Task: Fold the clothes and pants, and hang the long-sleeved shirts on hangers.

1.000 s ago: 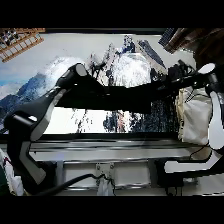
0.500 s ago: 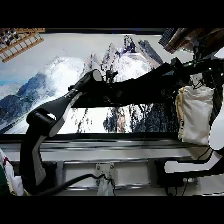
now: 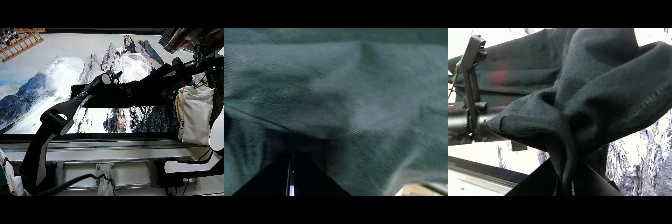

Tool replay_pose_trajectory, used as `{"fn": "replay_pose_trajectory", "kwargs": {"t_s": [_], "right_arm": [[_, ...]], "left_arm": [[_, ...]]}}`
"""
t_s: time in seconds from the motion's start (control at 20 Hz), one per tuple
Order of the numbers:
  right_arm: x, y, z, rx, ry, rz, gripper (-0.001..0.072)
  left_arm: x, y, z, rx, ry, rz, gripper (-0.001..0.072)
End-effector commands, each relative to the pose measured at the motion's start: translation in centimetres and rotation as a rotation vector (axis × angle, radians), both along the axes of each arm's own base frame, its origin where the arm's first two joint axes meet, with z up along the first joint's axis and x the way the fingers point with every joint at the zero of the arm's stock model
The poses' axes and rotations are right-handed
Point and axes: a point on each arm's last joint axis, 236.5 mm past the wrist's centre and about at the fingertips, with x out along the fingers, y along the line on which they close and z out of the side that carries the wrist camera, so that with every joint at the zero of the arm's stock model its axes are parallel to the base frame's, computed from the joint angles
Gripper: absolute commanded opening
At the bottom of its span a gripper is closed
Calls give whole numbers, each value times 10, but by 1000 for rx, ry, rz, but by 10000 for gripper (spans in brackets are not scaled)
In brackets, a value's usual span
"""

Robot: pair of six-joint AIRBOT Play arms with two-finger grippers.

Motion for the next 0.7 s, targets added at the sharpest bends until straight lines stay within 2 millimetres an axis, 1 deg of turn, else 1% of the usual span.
{"fn": "replay_pose_trajectory", "kwargs": {"t_s": [0.0, 0.1, 0.25, 0.45, 0.65], "right_arm": [[-2, 6, 10, 17, -13, 12, 33], [-3, 12, 16, 16, -26, 28, 33], [-4, 23, 22, 17, -38, 58, 33], [-9, 38, 23, 27, -21, 88, 33], [-13, 41, 23, 30, -4, 101, 33]], "left_arm": [[4, -2, -12, 24, 6, 35, 5], [2, 4, -23, 98, -17, 29, 5], [-3, -2, -21, 90, -14, 26, 5], [-7, -4, -22, 83, 11, 24, 5], [-9, -6, -23, 77, 21, 25, 5]]}}
